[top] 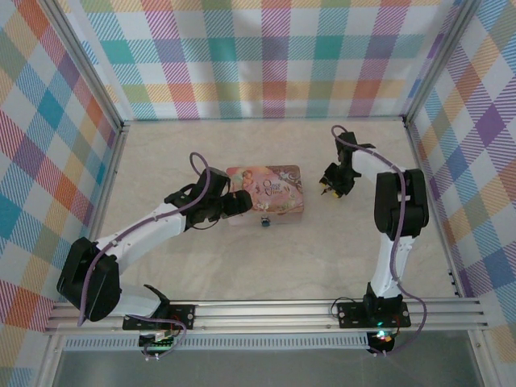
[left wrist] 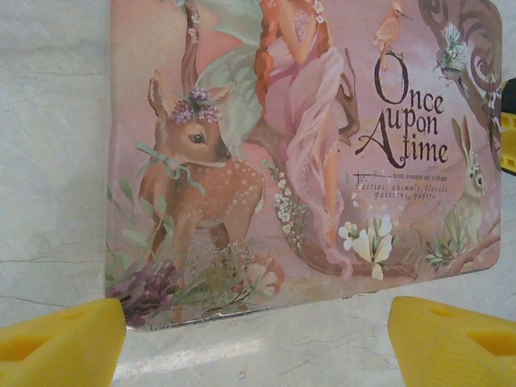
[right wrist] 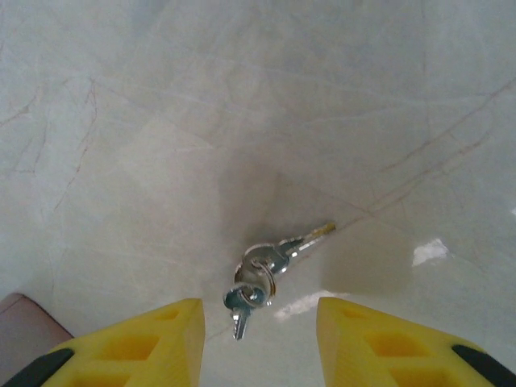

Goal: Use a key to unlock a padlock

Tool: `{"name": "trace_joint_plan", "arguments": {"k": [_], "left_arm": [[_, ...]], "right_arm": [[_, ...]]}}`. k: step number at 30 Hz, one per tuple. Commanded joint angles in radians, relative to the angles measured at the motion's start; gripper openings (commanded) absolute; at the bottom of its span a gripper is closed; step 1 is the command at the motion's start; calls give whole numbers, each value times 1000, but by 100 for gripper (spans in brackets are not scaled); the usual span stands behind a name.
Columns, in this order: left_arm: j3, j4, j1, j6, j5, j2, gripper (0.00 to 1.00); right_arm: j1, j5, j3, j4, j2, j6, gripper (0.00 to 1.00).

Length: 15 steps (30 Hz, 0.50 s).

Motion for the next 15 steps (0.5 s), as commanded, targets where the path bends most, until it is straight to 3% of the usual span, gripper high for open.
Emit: {"name": "trace_joint_plan", "arguments": {"k": [1, 8, 15], "left_arm": [[-21, -18, -11, -7, -18, -19, 84], [-31, -12, -11, -10, -27, -21, 84], [-47, 3, -11, -21, -30, -22, 84]], "right_arm": [[-3, 11, 42, -42, 35, 25, 42], [-3, 19, 53, -53, 67, 32, 34], [-4, 18, 46, -46, 90, 26, 18]]}}
